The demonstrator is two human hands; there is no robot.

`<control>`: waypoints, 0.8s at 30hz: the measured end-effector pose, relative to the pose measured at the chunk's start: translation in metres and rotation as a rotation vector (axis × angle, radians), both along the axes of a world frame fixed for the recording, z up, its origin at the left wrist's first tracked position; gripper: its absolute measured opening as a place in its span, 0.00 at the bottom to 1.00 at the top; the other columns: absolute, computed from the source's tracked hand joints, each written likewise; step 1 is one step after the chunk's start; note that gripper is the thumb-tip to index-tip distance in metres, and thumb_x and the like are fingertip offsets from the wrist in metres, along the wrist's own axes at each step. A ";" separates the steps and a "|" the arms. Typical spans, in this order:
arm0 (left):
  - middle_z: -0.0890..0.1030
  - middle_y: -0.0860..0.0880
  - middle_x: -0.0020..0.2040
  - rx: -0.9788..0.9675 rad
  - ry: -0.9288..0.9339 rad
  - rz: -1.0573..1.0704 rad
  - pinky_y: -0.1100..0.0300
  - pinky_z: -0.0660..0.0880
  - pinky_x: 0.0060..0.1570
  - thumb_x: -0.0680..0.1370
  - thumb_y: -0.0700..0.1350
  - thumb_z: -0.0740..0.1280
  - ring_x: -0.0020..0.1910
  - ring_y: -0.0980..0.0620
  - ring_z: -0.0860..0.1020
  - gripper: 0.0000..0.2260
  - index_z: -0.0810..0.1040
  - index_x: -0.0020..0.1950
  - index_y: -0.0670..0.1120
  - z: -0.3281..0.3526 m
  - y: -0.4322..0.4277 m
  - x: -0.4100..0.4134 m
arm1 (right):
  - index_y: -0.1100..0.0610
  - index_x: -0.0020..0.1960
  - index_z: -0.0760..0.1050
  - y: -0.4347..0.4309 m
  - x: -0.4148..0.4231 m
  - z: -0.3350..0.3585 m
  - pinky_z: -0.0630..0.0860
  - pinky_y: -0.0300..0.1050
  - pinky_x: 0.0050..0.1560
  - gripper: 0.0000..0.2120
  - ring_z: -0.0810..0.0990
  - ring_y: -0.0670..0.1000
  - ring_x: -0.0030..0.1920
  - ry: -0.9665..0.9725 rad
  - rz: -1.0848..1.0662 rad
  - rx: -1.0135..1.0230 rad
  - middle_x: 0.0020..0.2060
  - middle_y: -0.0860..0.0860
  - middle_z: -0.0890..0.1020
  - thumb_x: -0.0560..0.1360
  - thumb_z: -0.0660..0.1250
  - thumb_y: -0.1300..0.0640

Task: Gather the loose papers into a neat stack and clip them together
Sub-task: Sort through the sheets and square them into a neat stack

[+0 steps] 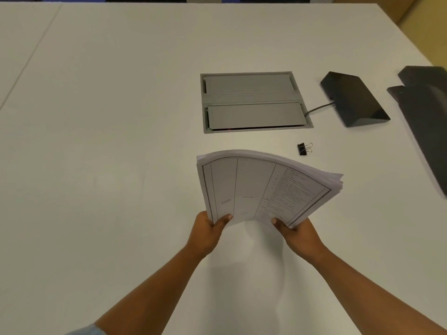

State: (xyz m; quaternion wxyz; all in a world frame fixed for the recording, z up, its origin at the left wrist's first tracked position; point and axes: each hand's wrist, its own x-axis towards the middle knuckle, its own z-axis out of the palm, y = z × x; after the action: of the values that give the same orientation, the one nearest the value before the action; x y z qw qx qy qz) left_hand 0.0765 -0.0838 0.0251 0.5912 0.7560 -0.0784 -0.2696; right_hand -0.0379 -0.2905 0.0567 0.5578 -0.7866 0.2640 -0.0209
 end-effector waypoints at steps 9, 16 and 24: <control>0.82 0.51 0.59 0.008 0.020 0.010 0.68 0.79 0.52 0.75 0.47 0.74 0.58 0.54 0.80 0.22 0.76 0.68 0.46 0.000 -0.018 -0.002 | 0.41 0.61 0.74 -0.026 0.010 -0.010 0.78 0.34 0.55 0.19 0.79 0.35 0.57 0.037 0.098 0.065 0.57 0.40 0.81 0.74 0.72 0.55; 0.81 0.54 0.53 0.069 0.219 -0.011 0.71 0.78 0.45 0.76 0.44 0.73 0.52 0.54 0.81 0.15 0.78 0.61 0.47 0.002 -0.024 0.000 | 0.49 0.65 0.76 -0.048 0.026 -0.003 0.80 0.39 0.55 0.18 0.82 0.42 0.58 0.068 0.125 0.181 0.57 0.43 0.83 0.76 0.66 0.48; 0.85 0.47 0.60 -0.173 0.385 0.143 0.48 0.78 0.60 0.78 0.44 0.69 0.58 0.49 0.83 0.12 0.80 0.62 0.49 0.007 -0.031 0.034 | 0.57 0.64 0.77 -0.071 0.030 -0.011 0.80 0.58 0.57 0.16 0.85 0.55 0.55 0.213 0.086 0.508 0.56 0.54 0.85 0.77 0.67 0.56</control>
State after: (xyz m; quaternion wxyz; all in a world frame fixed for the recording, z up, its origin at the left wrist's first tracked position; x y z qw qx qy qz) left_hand 0.1107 -0.1151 0.0323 0.6755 0.6408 0.0669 -0.3587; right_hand -0.0082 -0.3611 0.0460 0.7064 -0.6300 0.2843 0.1526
